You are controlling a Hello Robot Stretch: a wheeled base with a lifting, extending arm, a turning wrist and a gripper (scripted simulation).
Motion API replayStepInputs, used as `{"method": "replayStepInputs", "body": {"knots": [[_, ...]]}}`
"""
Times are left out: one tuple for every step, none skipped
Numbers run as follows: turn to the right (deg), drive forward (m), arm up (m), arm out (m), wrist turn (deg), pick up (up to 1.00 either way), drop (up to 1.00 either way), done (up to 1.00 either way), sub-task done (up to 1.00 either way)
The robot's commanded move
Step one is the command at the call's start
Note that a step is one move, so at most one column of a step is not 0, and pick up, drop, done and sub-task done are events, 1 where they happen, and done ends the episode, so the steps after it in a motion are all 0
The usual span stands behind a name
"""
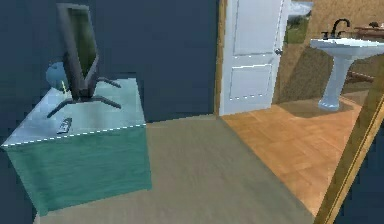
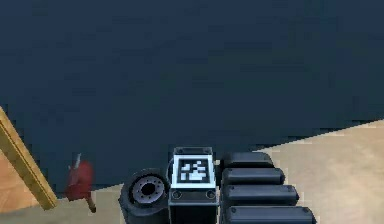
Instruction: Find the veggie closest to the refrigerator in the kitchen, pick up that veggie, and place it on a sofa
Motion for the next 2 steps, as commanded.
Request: {"method": "replayStepInputs", "body": {"knots": [[18.0, 0.00, 0.00, 0.00, 0.0, 0.00, 0.00, 0.00, 0.00], [0.0, 0.80, 0.00, 0.00, 0.0, 0.00, 0.00, 0.00, 0.00]]}}
